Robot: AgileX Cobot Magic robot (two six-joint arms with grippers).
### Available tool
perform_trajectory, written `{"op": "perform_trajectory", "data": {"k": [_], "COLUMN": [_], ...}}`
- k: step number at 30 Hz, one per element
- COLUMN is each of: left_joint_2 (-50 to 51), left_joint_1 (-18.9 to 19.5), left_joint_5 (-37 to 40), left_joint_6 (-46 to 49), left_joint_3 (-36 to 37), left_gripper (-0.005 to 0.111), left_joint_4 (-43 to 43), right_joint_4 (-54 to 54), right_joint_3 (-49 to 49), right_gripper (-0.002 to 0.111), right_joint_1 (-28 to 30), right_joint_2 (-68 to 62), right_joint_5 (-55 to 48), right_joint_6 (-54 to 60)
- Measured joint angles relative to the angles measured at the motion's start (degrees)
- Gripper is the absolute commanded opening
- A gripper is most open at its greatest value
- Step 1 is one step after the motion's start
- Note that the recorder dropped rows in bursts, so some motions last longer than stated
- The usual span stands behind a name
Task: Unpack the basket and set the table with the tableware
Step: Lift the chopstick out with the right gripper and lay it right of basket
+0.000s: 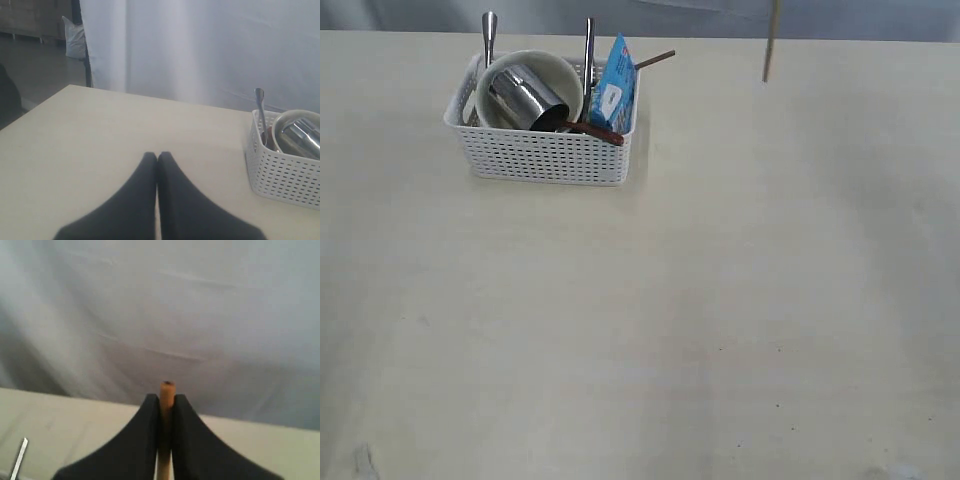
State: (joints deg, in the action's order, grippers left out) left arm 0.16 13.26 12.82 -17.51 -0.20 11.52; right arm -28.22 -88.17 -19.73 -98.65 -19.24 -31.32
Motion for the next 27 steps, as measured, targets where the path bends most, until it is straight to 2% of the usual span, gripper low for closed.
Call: {"op": "perform_trajectory", "data": {"k": [4,9,17,22,27], "left_joint_2": [0.0,0.0,0.0,0.0,0.0], "left_joint_1": [0.0,0.0,0.0,0.0,0.0], "left_joint_5": [0.0,0.0,0.0,0.0,0.0], "left_joint_6": [0.0,0.0,0.0,0.0,0.0], "left_joint_3": [0.0,0.0,0.0,0.0,0.0], "left_gripper": [0.0,0.0,0.0,0.0,0.0], "left_joint_4": [0.0,0.0,0.0,0.0,0.0], "right_joint_4": [0.0,0.1,11.4,14.0,17.5], "right_joint_3": [0.4,3.5,9.5,14.8,22.6], "right_gripper": [0.0,0.0,0.0,0.0,0.0], "right_joint_1": [0.0,0.0,0.0,0.0,0.0], "right_joint_2": [0.6,0.6,0.6,0.6,0.6], "right_joint_5": [-12.8,-22.7,-27.0,-29.6,-24.4], "right_joint_6": [1.6,3.3,7.8,9.5,9.7]}}
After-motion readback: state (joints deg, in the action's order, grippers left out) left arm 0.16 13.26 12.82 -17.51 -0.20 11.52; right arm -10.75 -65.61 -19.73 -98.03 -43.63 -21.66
